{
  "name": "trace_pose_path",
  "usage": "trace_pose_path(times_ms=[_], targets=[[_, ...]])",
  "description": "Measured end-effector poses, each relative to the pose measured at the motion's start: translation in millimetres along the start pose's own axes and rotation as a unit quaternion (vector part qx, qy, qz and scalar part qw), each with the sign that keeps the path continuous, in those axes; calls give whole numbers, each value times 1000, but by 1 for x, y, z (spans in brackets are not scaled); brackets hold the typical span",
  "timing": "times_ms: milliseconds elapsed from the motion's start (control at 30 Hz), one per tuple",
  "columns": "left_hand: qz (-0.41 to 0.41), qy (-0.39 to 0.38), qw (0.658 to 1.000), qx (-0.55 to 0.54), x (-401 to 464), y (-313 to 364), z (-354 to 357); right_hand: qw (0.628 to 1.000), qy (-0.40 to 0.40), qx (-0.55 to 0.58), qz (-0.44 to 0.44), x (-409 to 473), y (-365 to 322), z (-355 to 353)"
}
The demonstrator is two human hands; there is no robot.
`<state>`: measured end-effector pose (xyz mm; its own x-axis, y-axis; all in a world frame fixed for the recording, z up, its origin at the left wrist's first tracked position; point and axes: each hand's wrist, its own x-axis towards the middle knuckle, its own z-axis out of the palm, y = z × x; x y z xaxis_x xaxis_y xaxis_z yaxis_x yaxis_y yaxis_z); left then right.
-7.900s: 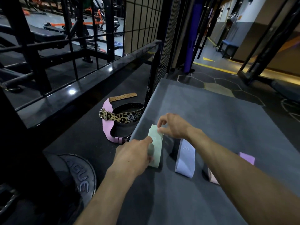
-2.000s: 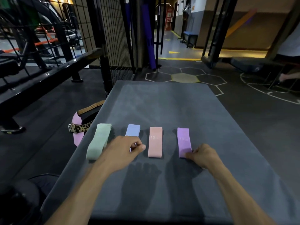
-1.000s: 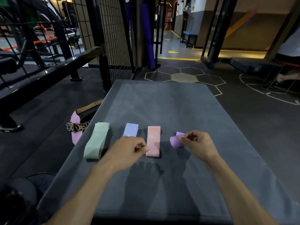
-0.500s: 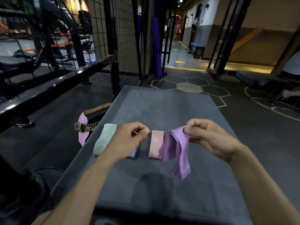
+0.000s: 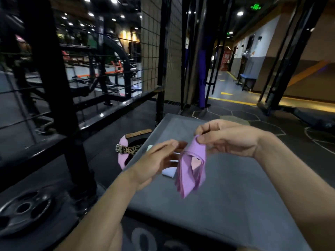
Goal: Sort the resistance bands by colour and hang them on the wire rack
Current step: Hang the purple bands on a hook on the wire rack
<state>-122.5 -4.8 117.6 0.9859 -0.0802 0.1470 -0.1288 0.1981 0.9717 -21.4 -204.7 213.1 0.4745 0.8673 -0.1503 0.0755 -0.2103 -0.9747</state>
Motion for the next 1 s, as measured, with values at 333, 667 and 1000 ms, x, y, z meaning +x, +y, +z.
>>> trace_pose_path(times_ms=[333,667,1000], targets=[[-9,75,995,68,-79,34,-30,974,-210,-77,29,59,-21,62],[-104,155,957,222,-115,44,-88,952,-264,-152,-3,146,-15,105],[-143,239,948,152,-215,54,-73,916,-306,-254,-50,122,-45,194]])
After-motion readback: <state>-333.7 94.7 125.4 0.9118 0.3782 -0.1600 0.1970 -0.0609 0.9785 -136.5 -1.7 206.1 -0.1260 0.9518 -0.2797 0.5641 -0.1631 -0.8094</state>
